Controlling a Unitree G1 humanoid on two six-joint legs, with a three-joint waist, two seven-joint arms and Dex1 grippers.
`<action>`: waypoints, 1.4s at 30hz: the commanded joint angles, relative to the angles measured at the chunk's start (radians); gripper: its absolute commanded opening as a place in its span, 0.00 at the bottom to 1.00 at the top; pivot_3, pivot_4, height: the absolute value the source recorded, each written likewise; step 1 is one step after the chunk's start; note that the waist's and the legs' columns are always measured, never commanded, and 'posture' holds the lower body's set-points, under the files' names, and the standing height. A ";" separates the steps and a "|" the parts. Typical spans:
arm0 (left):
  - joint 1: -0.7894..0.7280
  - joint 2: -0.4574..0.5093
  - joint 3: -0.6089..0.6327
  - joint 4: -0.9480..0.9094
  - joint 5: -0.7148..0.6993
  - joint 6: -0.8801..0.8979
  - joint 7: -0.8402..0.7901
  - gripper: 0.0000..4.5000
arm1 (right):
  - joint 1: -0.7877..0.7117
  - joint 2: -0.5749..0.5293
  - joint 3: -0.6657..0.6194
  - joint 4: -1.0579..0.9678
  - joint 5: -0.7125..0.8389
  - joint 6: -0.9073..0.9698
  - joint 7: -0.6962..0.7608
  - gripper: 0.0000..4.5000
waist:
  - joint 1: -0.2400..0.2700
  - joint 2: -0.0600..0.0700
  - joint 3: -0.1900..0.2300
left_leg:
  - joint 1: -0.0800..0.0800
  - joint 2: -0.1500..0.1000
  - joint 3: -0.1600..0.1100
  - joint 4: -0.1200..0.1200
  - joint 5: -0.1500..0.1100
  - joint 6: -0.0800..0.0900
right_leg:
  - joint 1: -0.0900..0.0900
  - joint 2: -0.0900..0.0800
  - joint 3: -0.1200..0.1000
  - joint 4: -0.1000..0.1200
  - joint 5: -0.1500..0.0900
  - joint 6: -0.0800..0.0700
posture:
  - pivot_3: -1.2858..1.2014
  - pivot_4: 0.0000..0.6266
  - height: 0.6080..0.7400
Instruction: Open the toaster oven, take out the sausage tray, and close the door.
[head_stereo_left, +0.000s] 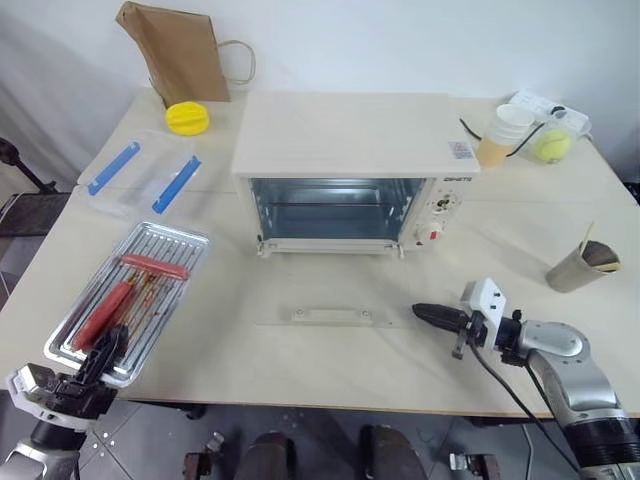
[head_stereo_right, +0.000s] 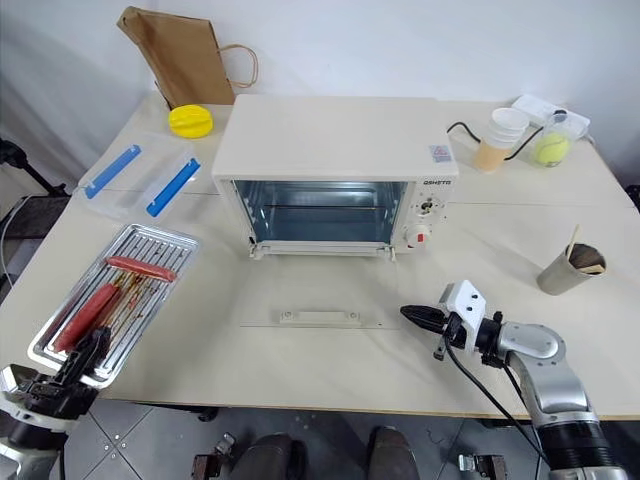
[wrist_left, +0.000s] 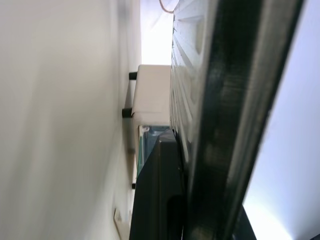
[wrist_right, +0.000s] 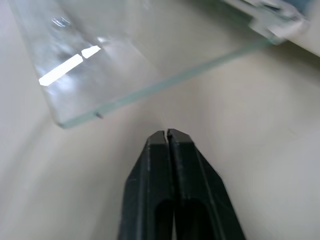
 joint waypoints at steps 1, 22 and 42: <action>-0.019 0.016 0.025 -0.011 -0.033 0.020 0.011 0.00 | -0.003 0.014 -0.018 -0.070 0.057 0.007 0.015 0.02 | 0.000 0.000 0.000 | 0.000 0.000 0.000 0.000 0.000 0.000 | 0.000 0.000 0.000 0.000 0.000 0.000 | 0.52 0.24 1.00; -0.026 0.113 -0.017 -0.020 -0.033 0.166 -0.024 0.00 | -0.202 0.002 -0.221 -0.383 0.480 0.432 -0.207 0.05 | 0.002 0.000 0.000 | -0.001 -0.001 -0.005 -0.006 0.000 -0.001 | -0.001 -0.003 0.002 -0.001 0.000 0.000 | 0.52 0.24 1.00; -0.255 0.378 -0.484 -0.013 0.056 0.274 -0.158 0.00 | 0.319 -0.135 -0.401 -0.599 0.343 0.184 0.016 1.00 | 0.015 0.000 0.000 | 0.000 -0.004 0.000 -0.011 0.002 0.002 | 0.001 -0.002 -0.002 -0.010 0.002 0.003 | 0.52 0.24 1.00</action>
